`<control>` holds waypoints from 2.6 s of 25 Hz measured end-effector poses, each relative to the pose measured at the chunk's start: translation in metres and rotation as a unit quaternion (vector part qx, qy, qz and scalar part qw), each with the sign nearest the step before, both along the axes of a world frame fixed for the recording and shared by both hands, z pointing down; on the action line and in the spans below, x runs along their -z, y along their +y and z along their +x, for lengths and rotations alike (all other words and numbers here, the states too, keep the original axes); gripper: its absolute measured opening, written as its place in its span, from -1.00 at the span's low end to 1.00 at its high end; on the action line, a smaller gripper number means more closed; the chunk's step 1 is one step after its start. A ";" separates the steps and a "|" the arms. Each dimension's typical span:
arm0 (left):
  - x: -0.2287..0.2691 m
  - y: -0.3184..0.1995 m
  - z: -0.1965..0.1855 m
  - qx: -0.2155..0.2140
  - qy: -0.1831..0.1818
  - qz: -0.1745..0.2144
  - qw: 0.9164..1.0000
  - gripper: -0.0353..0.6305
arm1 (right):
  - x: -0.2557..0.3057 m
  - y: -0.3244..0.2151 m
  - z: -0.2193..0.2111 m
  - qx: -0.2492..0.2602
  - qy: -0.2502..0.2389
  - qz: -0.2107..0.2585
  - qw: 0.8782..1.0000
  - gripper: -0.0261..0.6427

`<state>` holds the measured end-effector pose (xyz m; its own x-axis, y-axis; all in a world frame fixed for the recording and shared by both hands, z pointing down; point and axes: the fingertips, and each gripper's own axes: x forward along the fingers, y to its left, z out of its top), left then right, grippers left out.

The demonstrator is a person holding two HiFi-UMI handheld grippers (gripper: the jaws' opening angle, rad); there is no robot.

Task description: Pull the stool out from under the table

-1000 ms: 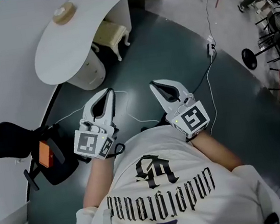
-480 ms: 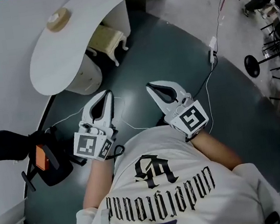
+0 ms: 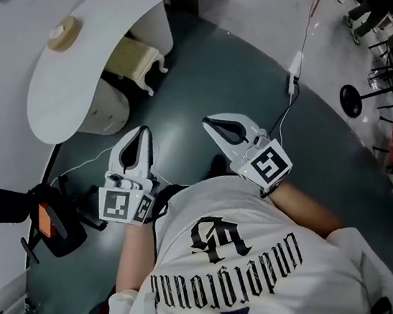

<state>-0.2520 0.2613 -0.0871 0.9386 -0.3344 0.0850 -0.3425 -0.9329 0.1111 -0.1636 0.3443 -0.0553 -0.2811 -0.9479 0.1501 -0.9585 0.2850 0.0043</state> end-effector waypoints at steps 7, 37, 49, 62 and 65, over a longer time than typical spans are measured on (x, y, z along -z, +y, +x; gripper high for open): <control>-0.011 -0.002 0.040 0.005 -0.004 -0.005 1.000 -0.88 | 0.004 -0.001 0.038 0.007 -0.020 0.009 1.000 -0.92; -0.026 -0.224 0.141 0.007 -0.003 -0.011 1.000 -0.88 | -0.001 -0.222 0.135 0.038 -0.001 -0.003 0.999 -0.92; -0.031 -0.292 0.159 0.044 -0.009 -0.009 0.999 -0.88 | -0.005 -0.302 0.155 0.078 -0.004 0.001 0.997 -0.92; -0.033 -0.292 0.200 0.196 -0.008 -0.013 0.980 -0.88 | -0.005 -0.328 0.220 0.225 0.007 -0.007 0.974 -0.92; -0.033 -0.283 0.212 0.226 -0.009 -0.012 0.974 -0.88 | -0.005 -0.324 0.234 0.257 0.013 -0.007 0.966 -0.92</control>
